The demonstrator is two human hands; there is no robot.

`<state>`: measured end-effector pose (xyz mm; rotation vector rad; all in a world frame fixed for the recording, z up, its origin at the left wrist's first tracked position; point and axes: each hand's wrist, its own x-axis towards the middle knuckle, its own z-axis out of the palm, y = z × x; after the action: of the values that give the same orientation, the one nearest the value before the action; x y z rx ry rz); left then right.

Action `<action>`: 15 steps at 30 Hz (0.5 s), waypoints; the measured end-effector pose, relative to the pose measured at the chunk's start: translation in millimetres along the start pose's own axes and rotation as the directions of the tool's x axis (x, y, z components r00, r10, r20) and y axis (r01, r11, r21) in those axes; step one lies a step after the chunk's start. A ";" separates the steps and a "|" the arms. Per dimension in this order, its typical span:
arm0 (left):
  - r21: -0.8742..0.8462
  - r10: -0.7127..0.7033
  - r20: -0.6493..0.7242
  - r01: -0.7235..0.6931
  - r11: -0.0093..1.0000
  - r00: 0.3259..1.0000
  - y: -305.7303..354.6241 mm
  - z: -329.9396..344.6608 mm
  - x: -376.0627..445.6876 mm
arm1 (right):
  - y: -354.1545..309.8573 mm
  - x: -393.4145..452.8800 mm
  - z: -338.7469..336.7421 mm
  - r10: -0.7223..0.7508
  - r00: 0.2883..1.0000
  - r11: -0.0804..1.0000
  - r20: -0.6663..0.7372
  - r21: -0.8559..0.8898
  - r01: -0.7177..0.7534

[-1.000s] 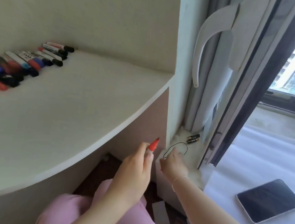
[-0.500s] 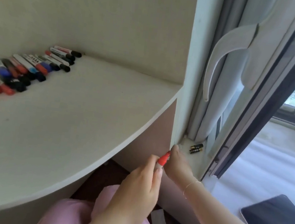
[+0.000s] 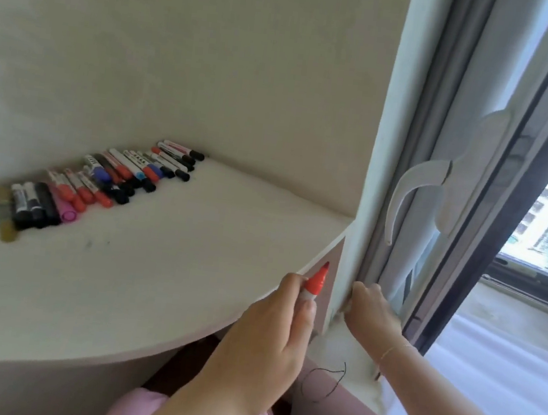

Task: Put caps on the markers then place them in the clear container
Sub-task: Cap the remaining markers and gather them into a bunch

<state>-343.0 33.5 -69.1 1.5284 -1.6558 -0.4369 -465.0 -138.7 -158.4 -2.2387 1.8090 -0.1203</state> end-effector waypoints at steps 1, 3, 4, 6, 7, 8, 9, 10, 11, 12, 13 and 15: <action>-0.011 -0.006 -0.005 0.006 1.000 1.000 0.5 -3.5 -0.5 | -2.3 -0.5 -5.2 -0.006 1.000 0.998 -0.005 -0.062 0.005; -0.043 -0.010 -0.012 0.010 0.999 1.000 3.8 -11.4 0.4 | -8.1 -0.5 -20.5 -0.006 1.000 0.978 0.019 -0.207 0.010; -0.067 -0.010 -0.021 0.008 0.998 1.000 6.0 -16.2 1.4 | -10.7 -0.8 -29.8 -0.008 0.999 0.967 0.054 -0.256 0.021; -0.121 -0.009 -0.056 0.002 0.993 0.998 10.9 -28.0 5.2 | -19.7 -7.0 -56.3 -0.040 0.981 0.950 0.191 -0.298 0.097; -0.146 -0.010 -0.076 -0.001 0.989 0.997 12.7 -34.8 7.8 | -25.4 -12.8 -73.9 -0.081 0.953 0.936 0.292 -0.306 0.173; -0.168 -0.011 -0.094 -0.005 0.986 0.995 13.5 -41.9 10.8 | -32.9 -20.7 -95.9 -0.103 0.906 0.932 0.410 -0.279 0.232; -0.189 -0.014 -0.116 -0.008 0.982 0.993 13.7 -49.2 14.2 | -40.1 -29.9 -119.7 -0.128 0.853 0.940 0.505 -0.212 0.267; -0.203 -0.020 -0.143 -0.009 0.979 0.989 13.0 -56.7 17.4 | -48.4 -41.4 -144.3 -0.161 0.813 0.970 0.559 -0.063 0.235; -0.209 -0.029 -0.176 -0.008 0.978 0.984 12.0 -64.1 20.8 | -57.3 -52.1 -166.9 -0.227 0.801 0.974 0.554 0.149 0.173; -0.206 -0.041 -0.207 -0.003 0.978 0.977 10.5 -71.4 23.9 | -67.8 -62.5 -187.8 -0.317 0.815 0.932 0.486 0.321 0.171; -0.199 -0.051 -0.235 0.003 0.980 0.971 9.0 -78.7 27.0 | -78.7 -68.1 -203.5 -0.412 0.834 0.863 0.367 0.451 0.228; -0.179 -0.055 -0.280 0.004 0.984 0.958 5.6 -93.3 33.2 | -106.3 -70.8 -221.4 -0.508 0.859 0.661 0.064 0.669 0.341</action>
<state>-274.1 28.6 2.1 1.4126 -1.3365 -0.3511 -429.7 -82.6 88.5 -1.9901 0.8695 -0.4545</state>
